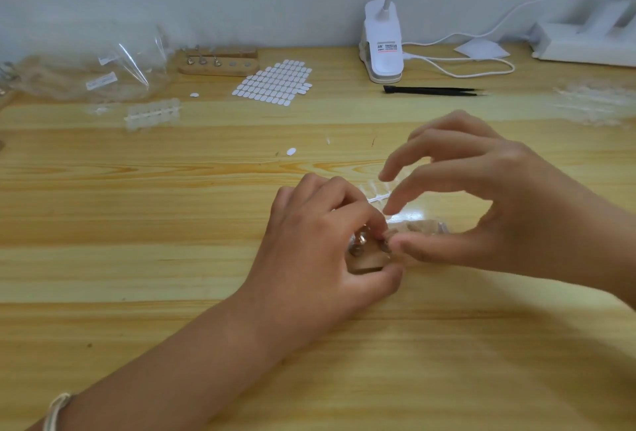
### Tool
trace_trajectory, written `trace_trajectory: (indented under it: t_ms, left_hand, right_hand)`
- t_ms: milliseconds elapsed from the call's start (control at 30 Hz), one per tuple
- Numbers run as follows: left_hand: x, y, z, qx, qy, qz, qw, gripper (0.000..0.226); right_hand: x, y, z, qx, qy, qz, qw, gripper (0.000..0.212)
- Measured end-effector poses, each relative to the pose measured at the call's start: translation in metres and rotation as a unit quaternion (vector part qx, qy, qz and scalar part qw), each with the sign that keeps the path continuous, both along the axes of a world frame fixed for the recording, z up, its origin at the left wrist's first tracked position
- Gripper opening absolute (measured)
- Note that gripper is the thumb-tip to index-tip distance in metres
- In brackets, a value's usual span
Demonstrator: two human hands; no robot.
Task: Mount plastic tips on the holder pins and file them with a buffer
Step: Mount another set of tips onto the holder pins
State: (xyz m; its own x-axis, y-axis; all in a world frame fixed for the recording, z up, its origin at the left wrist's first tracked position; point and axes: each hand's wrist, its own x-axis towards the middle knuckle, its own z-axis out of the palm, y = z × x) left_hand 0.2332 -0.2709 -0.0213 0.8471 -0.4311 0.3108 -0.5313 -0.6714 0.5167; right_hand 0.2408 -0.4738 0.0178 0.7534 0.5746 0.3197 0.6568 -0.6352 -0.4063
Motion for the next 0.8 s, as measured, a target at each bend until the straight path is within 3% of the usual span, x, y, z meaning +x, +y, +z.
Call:
trace_trajectory:
  t_ms: [100, 333, 800]
  left_hand:
    - [0.0, -0.001, 0.0, 0.0, -0.003, 0.003, 1.0, 0.027]
    - [0.001, -0.001, -0.001, -0.002, 0.0, 0.002, 1.0, 0.027]
    - [0.002, -0.003, 0.0, -0.019, 0.008, 0.008, 1.0, 0.025]
  right_hand:
    - [0.0, -0.002, 0.003, -0.014, 0.034, 0.001, 0.999, 0.017]
    - [-0.006, 0.008, 0.0, -0.048, -0.002, 0.003, 0.999, 0.007]
    - [-0.009, 0.014, -0.002, -0.062, -0.023, -0.011, 0.998, 0.004]
